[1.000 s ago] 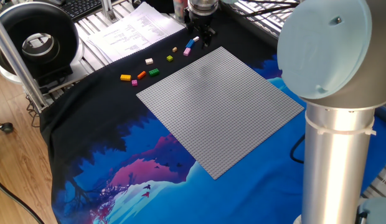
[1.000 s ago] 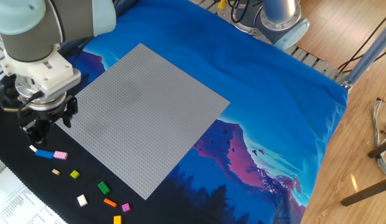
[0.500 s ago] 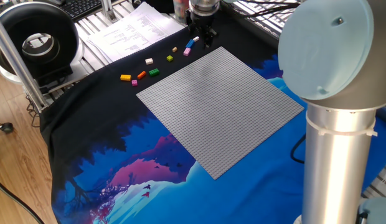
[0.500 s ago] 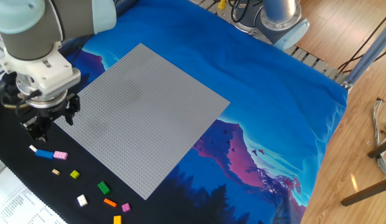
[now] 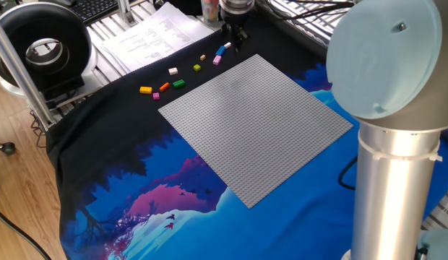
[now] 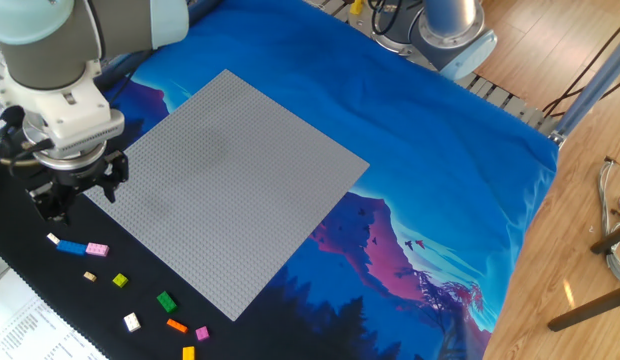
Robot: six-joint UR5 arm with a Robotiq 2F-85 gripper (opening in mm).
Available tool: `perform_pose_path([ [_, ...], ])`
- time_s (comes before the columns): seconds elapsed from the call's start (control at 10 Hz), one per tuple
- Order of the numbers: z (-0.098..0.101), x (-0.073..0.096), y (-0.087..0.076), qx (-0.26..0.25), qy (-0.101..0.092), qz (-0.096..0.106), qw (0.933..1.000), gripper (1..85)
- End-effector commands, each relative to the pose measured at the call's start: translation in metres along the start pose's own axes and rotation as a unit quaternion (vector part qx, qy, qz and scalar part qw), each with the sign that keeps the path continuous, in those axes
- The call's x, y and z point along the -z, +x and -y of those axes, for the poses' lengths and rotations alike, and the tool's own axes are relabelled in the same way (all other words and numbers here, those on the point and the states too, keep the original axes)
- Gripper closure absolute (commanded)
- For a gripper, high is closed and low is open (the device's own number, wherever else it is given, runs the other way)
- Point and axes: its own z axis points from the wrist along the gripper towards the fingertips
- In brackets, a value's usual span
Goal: Build with small Lego blocks
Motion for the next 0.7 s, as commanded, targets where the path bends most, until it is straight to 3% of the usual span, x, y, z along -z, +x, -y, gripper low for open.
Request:
perform_pose_path([
  [0.0,0.009,0.003,0.011,-0.031,0.017,-0.017,0.9992,18.7],
  [0.2,0.003,0.002,0.005,-0.033,0.006,-0.006,0.9994,20.3],
  [0.3,0.003,-0.005,0.008,-0.024,-0.007,0.001,0.9997,20.0],
  [0.4,0.0,-0.011,0.016,-0.011,-0.019,-0.006,0.9997,20.0],
  [0.6,0.003,-0.016,0.02,0.003,-0.018,-0.009,0.9998,20.0],
])
